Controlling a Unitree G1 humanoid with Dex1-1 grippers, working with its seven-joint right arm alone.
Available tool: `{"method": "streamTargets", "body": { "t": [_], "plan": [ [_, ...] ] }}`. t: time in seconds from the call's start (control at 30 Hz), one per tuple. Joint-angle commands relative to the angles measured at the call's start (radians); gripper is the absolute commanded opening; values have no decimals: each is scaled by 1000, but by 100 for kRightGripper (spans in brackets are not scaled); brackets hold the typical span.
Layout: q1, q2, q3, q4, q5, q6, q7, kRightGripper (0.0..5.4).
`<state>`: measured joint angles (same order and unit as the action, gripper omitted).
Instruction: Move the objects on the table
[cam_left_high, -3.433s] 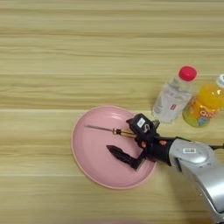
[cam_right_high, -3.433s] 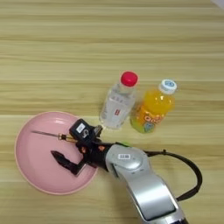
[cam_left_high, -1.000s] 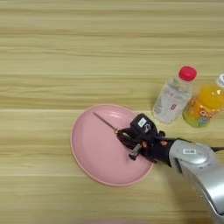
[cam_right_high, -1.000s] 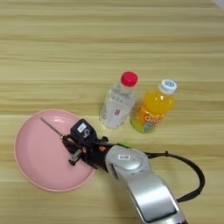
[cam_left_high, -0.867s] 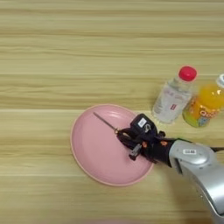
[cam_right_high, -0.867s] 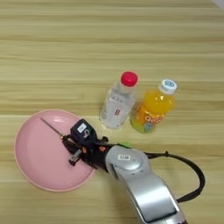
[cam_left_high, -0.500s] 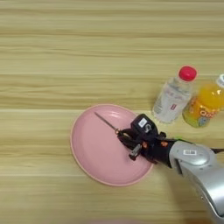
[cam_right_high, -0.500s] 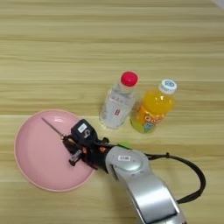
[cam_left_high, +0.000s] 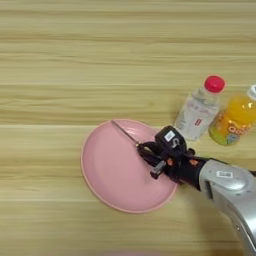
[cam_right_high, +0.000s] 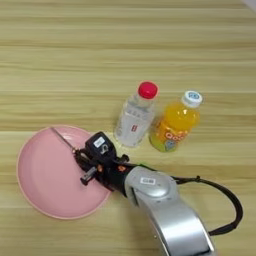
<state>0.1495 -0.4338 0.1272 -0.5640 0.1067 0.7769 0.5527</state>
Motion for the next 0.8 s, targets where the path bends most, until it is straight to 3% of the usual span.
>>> {"method": "streamTargets", "body": {
  "t": [0.03,0.37,0.8],
  "plan": [
    [-18,-16,-65,-85,21,-20,-24,85],
    [50,-21,-225,-187,62,26,-47,85],
    [123,-33,-336,-204,93,40,-53,85]
  ]
}}
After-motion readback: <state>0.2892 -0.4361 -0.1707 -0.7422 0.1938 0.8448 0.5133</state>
